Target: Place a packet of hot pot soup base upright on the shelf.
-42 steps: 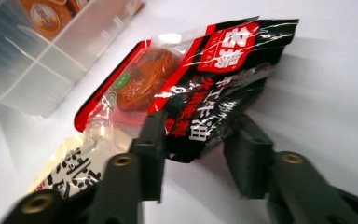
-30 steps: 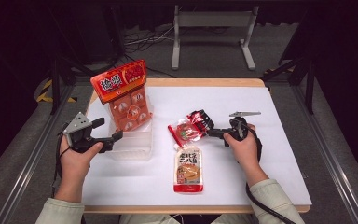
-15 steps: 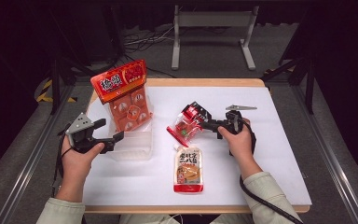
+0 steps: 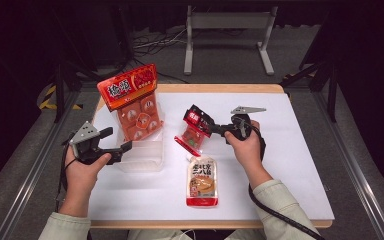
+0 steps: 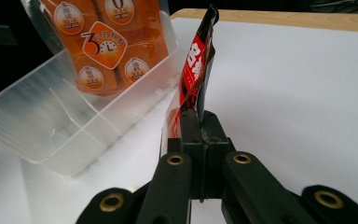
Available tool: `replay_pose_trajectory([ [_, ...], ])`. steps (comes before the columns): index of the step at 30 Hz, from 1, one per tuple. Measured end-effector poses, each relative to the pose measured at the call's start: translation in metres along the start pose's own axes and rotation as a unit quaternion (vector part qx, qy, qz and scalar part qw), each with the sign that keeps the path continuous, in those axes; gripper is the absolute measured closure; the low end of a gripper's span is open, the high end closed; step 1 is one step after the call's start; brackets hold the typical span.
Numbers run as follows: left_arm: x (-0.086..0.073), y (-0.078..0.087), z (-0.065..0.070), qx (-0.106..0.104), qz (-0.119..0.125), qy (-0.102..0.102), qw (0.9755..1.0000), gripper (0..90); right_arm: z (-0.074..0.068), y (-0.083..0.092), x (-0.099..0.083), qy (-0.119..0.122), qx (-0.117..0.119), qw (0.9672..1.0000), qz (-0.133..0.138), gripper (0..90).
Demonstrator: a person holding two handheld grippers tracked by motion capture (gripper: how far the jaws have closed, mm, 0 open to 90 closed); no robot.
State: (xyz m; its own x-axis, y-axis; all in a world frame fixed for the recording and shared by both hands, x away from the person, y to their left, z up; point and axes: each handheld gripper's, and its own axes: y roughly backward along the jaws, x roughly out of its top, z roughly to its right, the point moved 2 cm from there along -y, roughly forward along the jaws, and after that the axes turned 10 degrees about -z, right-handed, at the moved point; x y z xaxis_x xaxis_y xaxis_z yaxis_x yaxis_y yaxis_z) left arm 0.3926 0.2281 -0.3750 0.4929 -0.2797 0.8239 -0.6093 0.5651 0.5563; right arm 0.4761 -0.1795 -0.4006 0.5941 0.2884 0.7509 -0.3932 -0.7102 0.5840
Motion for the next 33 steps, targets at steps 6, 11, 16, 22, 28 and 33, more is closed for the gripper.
replay_pose_trajectory([
  [6, 0.001, -0.001, 0.002, -0.002, 0.003, -0.003, 1.0, 11.6, -0.01, 0.009, 0.005, 0.019, 0.005, 0.9998, 0.007, 90.0],
  [11, 0.002, -0.003, 0.004, -0.004, 0.0, -0.005, 1.0, 11.3, -0.016, 0.017, 0.009, 0.034, 0.004, 0.9994, 0.011, 90.0],
  [16, 0.003, -0.004, 0.007, -0.009, 0.0, -0.011, 0.9999, 11.1, -0.022, 0.027, 0.01, 0.051, 0.002, 0.9986, 0.011, 90.0],
  [22, 0.006, -0.008, 0.015, -0.024, 0.002, -0.023, 0.9994, 9.8, -0.028, 0.039, 0.01, 0.066, 0.007, 0.9977, 0.014, 90.0],
  [28, 0.011, -0.015, 0.028, -0.052, 0.015, -0.042, 0.9977, 7.0, -0.044, 0.054, 0.009, 0.091, 0.024, 0.9955, 0.017, 90.0],
  [33, 0.014, -0.019, 0.039, -0.07, 0.023, -0.054, 0.9958, 5.8, -0.056, 0.063, 0.009, 0.11, 0.034, 0.9932, 0.019, 90.0],
])
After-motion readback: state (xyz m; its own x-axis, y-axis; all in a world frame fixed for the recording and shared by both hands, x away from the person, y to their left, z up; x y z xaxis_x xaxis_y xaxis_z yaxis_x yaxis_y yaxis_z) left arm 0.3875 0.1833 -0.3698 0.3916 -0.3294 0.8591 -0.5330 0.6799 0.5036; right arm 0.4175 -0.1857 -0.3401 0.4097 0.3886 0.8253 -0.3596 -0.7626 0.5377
